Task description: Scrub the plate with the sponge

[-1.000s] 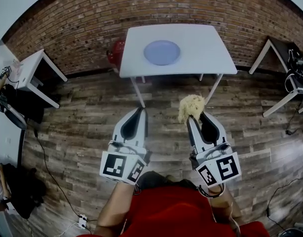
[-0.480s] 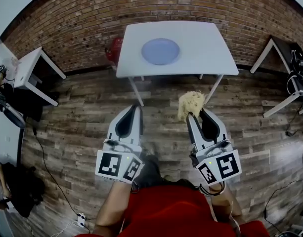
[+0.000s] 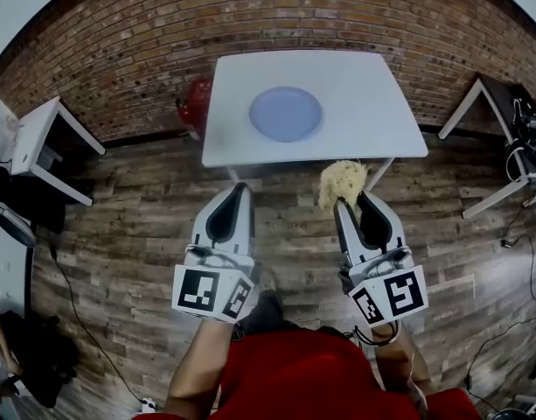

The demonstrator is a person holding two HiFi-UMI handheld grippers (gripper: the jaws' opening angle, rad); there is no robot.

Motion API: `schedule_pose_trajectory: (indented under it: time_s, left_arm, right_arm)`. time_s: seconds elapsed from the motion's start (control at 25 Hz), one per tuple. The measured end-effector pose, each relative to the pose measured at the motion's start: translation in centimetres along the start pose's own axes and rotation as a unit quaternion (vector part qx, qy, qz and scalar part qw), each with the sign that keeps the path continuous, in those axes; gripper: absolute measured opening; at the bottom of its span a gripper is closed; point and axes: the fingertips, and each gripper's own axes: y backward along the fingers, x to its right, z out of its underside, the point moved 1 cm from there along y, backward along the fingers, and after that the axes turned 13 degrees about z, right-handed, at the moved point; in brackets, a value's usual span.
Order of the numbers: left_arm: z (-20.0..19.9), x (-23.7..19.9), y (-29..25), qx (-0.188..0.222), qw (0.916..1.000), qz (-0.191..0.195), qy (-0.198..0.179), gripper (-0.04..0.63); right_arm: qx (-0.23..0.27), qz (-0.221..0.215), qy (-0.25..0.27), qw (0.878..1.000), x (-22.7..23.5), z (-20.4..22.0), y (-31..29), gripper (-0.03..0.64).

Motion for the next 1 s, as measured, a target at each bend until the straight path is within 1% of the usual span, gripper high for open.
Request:
schedule_pose_trajectory:
  time_s: [0.16, 0.4, 0.6, 0.76, 1.0]
  left_arm:
    - [-0.3, -4.4, -2.8, -0.003, 0.9999, 0.009, -0.007, 0.015]
    - [-0.4, -11.3, -7.1, -0.005, 0.9996, 0.026, -0.002, 0.015]
    - [-0.1, -16.2, -9.9, -0.01, 0.9992, 0.039, 0.002, 0.015]
    - [0.4, -19.1, -11.6, -0.012, 0.999, 0.043, 0.008, 0.015]
    - [1.5, -21.5, -13.4, -0.019, 0.9986, 0.043, 0.022, 0.015]
  right_arm:
    - [0.0, 0.011, 0.005, 1.0, -0.5, 0.0, -4.9, 0.12]
    - [-0.005, 0.034, 0.008, 0.999, -0.8, 0.3, -12.3, 0.12]
    - [-0.002, 0.057, 0.01, 0.998, -1.0, 0.5, -17.3, 0.12]
    - [-0.007, 0.063, 0.018, 0.998, -1.2, 0.9, -20.2, 0.12]
    - [-0.019, 0.069, 0.027, 0.997, -0.9, 1.4, -23.3, 0.12]
